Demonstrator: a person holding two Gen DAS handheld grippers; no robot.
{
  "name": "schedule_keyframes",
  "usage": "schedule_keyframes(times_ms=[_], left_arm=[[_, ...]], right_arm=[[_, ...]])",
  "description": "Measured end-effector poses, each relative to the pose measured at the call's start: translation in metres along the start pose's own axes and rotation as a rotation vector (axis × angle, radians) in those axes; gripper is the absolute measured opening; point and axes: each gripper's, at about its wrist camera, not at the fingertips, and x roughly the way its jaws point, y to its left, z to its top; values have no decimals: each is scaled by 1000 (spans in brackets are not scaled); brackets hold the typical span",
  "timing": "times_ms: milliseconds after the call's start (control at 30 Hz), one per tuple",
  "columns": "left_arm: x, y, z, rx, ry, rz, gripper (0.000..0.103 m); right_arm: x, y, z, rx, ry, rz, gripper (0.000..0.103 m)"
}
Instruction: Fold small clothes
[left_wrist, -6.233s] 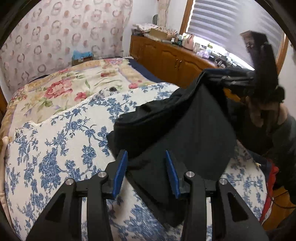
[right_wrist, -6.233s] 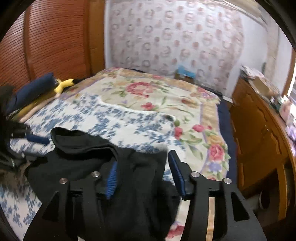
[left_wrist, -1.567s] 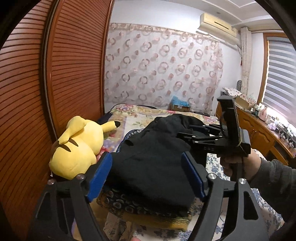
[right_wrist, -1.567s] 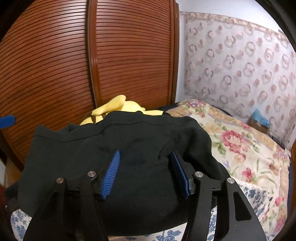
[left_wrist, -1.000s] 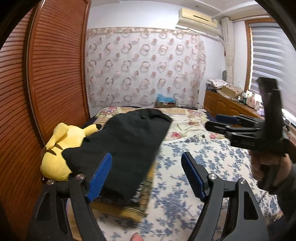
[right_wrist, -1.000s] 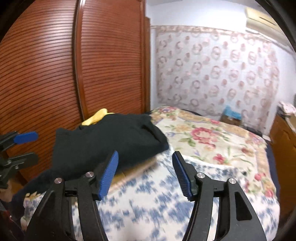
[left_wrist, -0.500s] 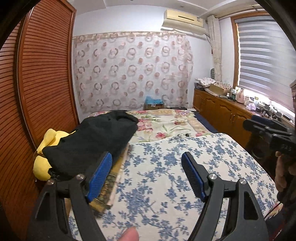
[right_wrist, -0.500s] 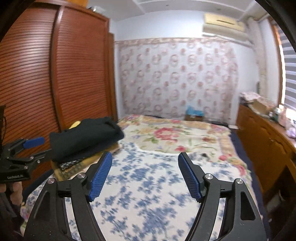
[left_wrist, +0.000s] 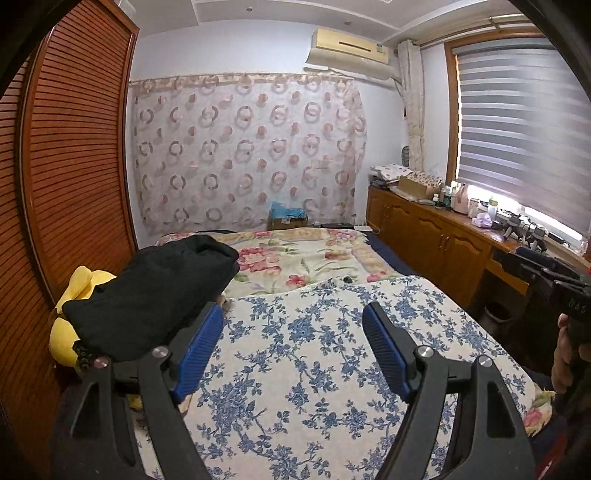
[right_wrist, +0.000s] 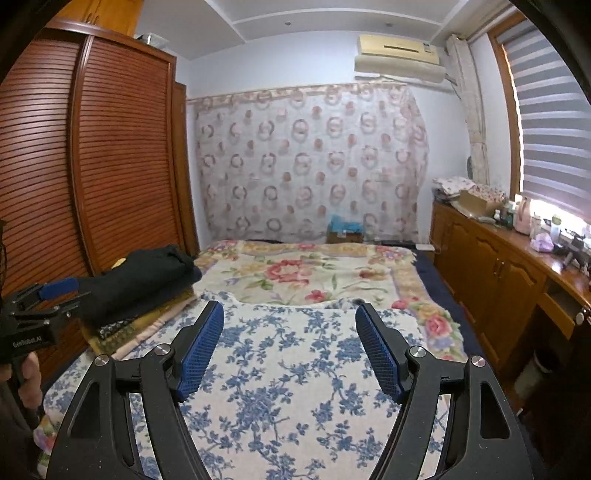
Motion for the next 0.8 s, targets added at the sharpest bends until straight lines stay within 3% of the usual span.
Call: schedule_keyframes(times_ms=[800], left_arm=[[-8, 0, 3, -4, -10, 25, 78]], right_arm=[[-4, 2, -5, 0, -1, 6, 76]])
